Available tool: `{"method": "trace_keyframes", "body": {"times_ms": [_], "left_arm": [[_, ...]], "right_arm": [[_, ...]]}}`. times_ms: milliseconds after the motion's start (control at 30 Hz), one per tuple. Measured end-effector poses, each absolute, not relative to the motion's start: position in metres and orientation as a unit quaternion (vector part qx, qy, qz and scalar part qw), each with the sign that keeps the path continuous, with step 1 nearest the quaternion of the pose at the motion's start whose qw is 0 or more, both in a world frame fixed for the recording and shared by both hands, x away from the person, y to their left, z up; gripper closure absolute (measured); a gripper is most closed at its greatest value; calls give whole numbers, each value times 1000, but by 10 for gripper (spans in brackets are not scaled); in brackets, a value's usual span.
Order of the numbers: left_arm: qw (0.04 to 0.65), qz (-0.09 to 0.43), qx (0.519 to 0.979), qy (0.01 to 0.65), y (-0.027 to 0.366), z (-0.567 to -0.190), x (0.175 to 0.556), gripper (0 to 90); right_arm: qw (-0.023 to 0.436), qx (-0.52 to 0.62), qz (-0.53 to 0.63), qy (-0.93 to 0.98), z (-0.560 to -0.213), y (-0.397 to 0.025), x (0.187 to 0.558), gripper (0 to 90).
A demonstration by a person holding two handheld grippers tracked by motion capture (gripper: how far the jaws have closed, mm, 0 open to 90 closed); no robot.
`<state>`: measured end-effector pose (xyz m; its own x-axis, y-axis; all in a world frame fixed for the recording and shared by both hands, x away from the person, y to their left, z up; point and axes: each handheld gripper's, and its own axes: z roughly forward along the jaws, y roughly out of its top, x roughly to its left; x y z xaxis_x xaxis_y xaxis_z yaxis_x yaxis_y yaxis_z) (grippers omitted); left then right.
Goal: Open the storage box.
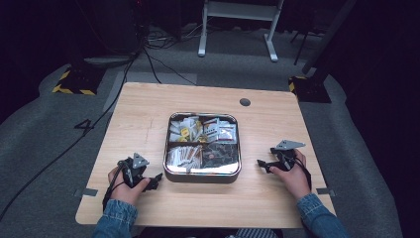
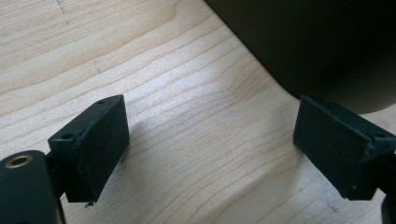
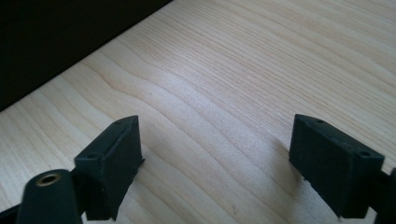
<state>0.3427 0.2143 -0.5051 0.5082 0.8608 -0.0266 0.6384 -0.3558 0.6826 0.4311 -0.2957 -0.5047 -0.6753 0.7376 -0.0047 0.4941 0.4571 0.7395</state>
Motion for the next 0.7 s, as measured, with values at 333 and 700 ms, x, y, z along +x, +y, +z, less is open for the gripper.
{"method": "trace_keyframes", "body": {"times_ms": [333,700], "left_arm": [[326,169,805,466,214,-505,342,109],[326,168,809,459,215,-505,344,107]], "right_arm": [[162,371,375,834,-503,-294,426,300],[150,351,411,828,-469,-286,412,349]]}}
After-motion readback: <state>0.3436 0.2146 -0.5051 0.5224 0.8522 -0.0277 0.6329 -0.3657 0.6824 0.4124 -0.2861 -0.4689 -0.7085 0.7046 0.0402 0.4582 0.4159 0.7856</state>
